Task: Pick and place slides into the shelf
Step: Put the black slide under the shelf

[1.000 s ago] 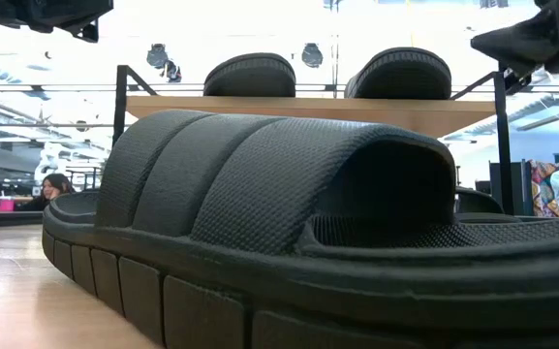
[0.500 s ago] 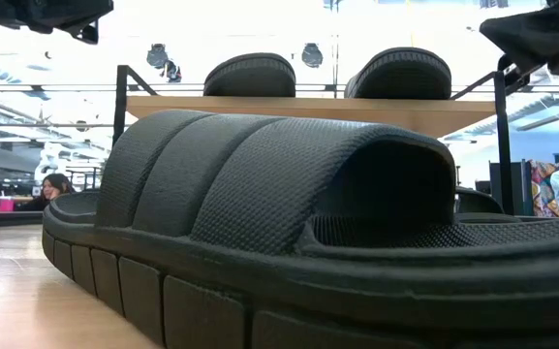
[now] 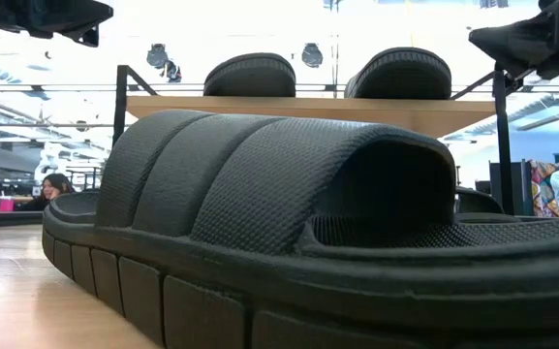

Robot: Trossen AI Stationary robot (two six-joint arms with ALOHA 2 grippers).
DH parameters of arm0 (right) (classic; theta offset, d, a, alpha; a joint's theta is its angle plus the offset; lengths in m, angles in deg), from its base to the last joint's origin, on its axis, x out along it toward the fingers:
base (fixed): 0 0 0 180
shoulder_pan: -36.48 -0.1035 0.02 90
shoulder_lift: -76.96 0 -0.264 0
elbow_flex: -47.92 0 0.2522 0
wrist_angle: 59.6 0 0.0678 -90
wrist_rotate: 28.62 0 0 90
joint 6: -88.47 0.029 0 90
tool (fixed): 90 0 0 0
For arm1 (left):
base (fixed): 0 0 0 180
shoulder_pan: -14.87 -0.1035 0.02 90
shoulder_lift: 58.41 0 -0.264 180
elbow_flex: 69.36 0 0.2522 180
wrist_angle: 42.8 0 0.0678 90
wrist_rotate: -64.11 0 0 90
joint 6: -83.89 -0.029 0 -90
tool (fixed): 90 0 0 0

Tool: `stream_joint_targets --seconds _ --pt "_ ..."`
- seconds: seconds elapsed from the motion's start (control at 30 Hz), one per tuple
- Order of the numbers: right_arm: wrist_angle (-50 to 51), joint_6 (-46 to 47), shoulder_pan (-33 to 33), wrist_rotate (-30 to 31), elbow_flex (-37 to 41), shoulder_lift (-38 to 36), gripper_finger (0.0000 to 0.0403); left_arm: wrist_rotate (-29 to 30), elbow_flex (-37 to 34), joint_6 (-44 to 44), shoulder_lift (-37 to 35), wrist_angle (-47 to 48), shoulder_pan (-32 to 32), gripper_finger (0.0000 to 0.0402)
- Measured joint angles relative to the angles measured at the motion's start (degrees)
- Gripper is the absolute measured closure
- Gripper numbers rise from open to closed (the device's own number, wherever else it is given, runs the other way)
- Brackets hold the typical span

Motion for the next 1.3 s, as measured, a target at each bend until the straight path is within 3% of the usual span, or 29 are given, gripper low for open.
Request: stream_joint_targets --seconds 0.37,0.83,1.03,1.3 --pt "2.74 1.49 6.24 -12.67 0.1 0.16 0.0403 6.28 -0.83 5.16 0.02 -0.72 -0.01 0.038" --pt "3.6 1.34 6.25 -2.36 0.1 0.28 0.0403 2.46 -0.88 0.83 3.07 0.48 0.88 0.038" --pt "4.66 2.88 6.22 -4.21 0.1 0.31 0.0403 -3.95 -0.88 -0.64 11.48 -2.41 8.46 0.038" --pt "4.96 1.7 6.22 -3.89 0.1 0.28 0.0403 -3.66 -0.88 1.62 24.66 -15.0 23.02 0.038"
